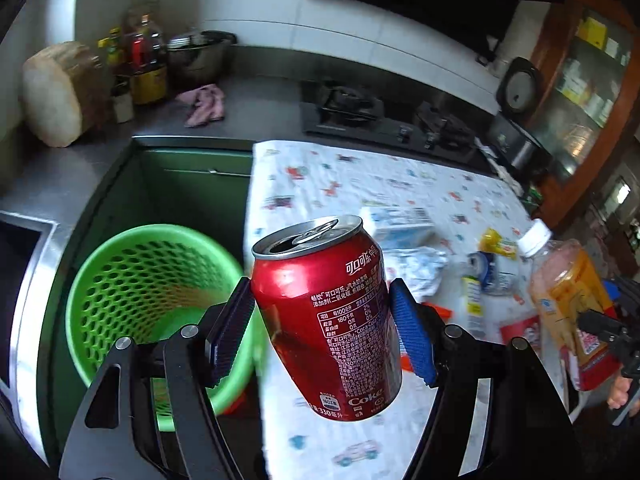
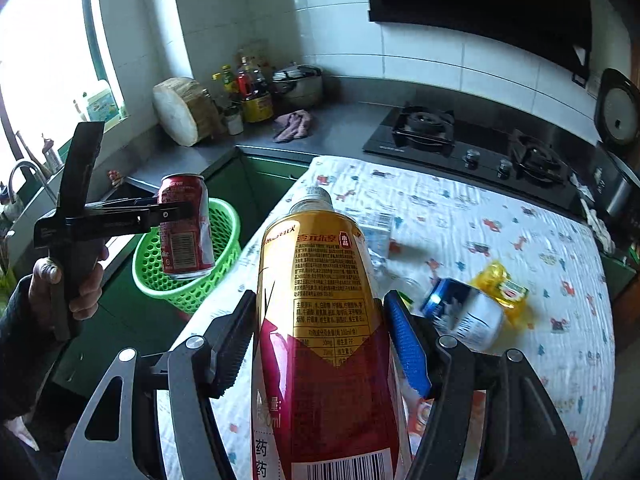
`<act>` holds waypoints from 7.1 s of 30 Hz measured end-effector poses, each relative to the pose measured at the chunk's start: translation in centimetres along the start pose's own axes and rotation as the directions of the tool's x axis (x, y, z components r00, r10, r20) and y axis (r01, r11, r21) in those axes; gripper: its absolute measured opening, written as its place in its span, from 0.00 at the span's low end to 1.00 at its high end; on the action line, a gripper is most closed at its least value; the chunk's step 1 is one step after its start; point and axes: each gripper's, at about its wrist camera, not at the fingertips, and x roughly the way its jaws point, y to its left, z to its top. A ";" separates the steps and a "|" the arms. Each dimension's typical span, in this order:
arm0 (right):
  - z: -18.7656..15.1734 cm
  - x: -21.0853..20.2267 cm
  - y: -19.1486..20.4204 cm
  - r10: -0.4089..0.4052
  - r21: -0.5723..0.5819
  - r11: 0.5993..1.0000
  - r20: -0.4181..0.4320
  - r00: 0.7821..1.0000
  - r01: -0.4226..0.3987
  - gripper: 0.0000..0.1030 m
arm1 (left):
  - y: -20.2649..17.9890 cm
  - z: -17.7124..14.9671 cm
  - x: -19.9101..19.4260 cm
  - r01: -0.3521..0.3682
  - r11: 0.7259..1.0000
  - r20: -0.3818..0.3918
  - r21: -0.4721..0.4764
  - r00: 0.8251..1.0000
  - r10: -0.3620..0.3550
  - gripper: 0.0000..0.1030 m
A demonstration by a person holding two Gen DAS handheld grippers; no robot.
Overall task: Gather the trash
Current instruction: 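Carry the Coke can over the green basket and release it with left while right carries the bottle, then lower the drink bottle into the green basket and open the right tool, then grasp the clear bottle with yellow label using the right tool, then grasp the clear plastic cup with the left tool while right lifts the bottle, then carry the cup over the basket and release it with left while right carries the bottle, then lower the clear bottle into the basket and open the right tool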
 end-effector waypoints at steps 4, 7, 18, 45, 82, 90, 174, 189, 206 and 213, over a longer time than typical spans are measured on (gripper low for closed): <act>1.6 3.6 3.9 0.061 -0.017 0.998 -0.021 0.998 -0.062 0.61 | 6.9 -0.7 1.9 -0.152 0.988 -0.048 -0.028 0.987 0.151 0.66; 2.7 6.2 6.6 0.103 -0.019 0.994 -0.044 0.994 -0.104 0.61 | 10.8 -1.4 4.2 -0.214 0.976 -0.105 -0.034 0.972 0.210 0.66; 4.8 14.4 14.3 0.129 -0.014 0.991 -0.139 0.982 -0.133 0.61 | 17.7 -3.8 10.7 -0.221 0.972 -0.257 -0.079 0.947 0.195 0.67; 6.2 27.6 21.5 0.069 -0.061 0.994 -0.324 0.943 -0.094 0.61 | 23.0 -6.0 4.4 -0.198 0.963 -0.175 -0.182 0.970 0.167 0.72; -0.5 11.5 -2.2 -0.237 0.180 0.943 -0.224 0.945 0.279 0.74 | 6.2 -5.8 1.8 -0.049 0.998 -0.077 -0.050 0.996 0.045 0.74; -2.8 12.3 -6.9 -0.208 0.304 0.905 -0.294 0.933 0.297 0.70 | 1.1 -6.3 2.4 0.011 1.000 -0.098 0.024 0.995 -0.009 0.74; 6.4 14.0 12.5 0.090 0.080 0.994 -0.139 0.986 -0.080 0.42 | 15.5 -5.1 6.1 -0.128 0.988 -0.214 -0.081 0.971 0.109 0.04; 9.7 24.0 20.8 0.159 0.021 0.987 -0.208 0.965 -0.158 0.42 | 21.0 -7.1 5.1 -0.148 0.978 -0.227 -0.149 0.968 0.111 0.48; 8.9 28.3 21.6 0.125 -0.014 0.991 -0.250 0.960 -0.133 0.48 | 22.3 -7.0 2.5 -0.163 0.970 -0.188 -0.180 0.974 0.129 0.59; 8.0 23.1 19.1 0.124 0.008 0.992 -0.181 0.976 -0.124 0.59 | 19.1 -6.2 2.7 -0.141 0.981 -0.174 -0.132 0.978 0.118 0.61</act>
